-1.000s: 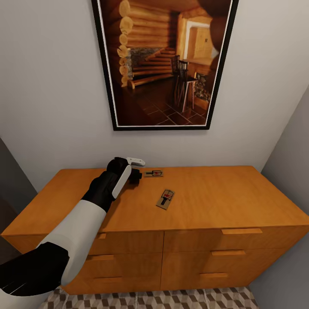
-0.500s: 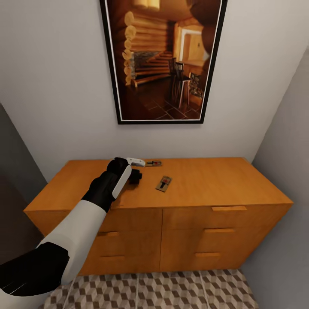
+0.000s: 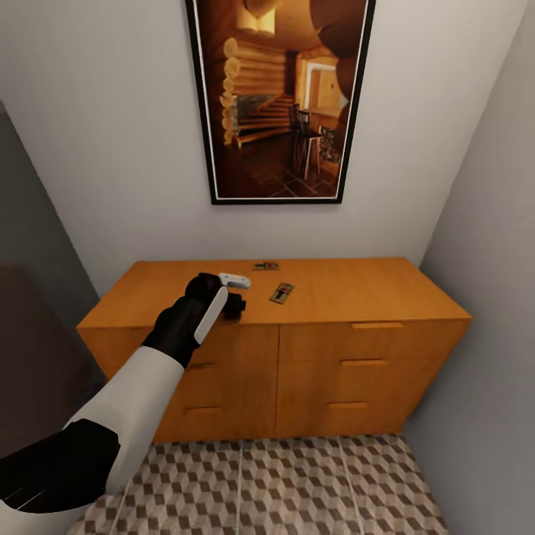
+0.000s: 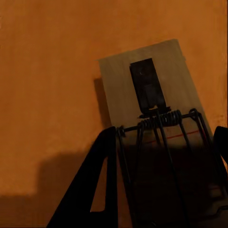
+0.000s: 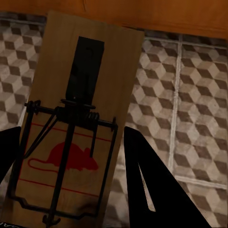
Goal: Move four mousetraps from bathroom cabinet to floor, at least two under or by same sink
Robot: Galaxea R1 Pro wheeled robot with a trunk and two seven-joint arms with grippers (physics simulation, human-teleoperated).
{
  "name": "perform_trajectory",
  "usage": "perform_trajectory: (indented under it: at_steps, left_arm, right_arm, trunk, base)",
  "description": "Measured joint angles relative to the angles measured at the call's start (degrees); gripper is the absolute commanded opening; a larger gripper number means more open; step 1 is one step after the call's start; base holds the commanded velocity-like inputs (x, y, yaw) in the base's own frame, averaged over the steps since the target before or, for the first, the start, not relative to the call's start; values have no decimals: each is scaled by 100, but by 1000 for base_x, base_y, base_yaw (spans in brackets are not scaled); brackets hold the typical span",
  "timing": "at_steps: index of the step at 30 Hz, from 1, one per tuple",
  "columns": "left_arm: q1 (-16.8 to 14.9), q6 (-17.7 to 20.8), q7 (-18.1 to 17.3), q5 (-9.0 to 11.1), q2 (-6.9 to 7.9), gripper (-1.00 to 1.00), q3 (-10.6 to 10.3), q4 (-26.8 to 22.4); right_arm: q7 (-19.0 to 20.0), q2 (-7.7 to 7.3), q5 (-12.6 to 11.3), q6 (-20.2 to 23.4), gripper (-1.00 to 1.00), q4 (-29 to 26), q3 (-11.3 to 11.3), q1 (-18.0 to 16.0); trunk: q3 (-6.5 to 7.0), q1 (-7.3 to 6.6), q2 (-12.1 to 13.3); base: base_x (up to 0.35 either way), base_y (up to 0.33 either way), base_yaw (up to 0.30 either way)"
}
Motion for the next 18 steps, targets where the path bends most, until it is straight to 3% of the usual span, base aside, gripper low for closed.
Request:
perform_trajectory:
  at_steps: [18]
  left_arm:
    - [-3, 0, 0, 0, 0, -100, -1, 30]
  right_arm:
    - [1, 0, 0, 0, -100, 0, 0, 0]
  trunk:
    - [0, 0, 0]
  base:
    - [-335, 0, 0]
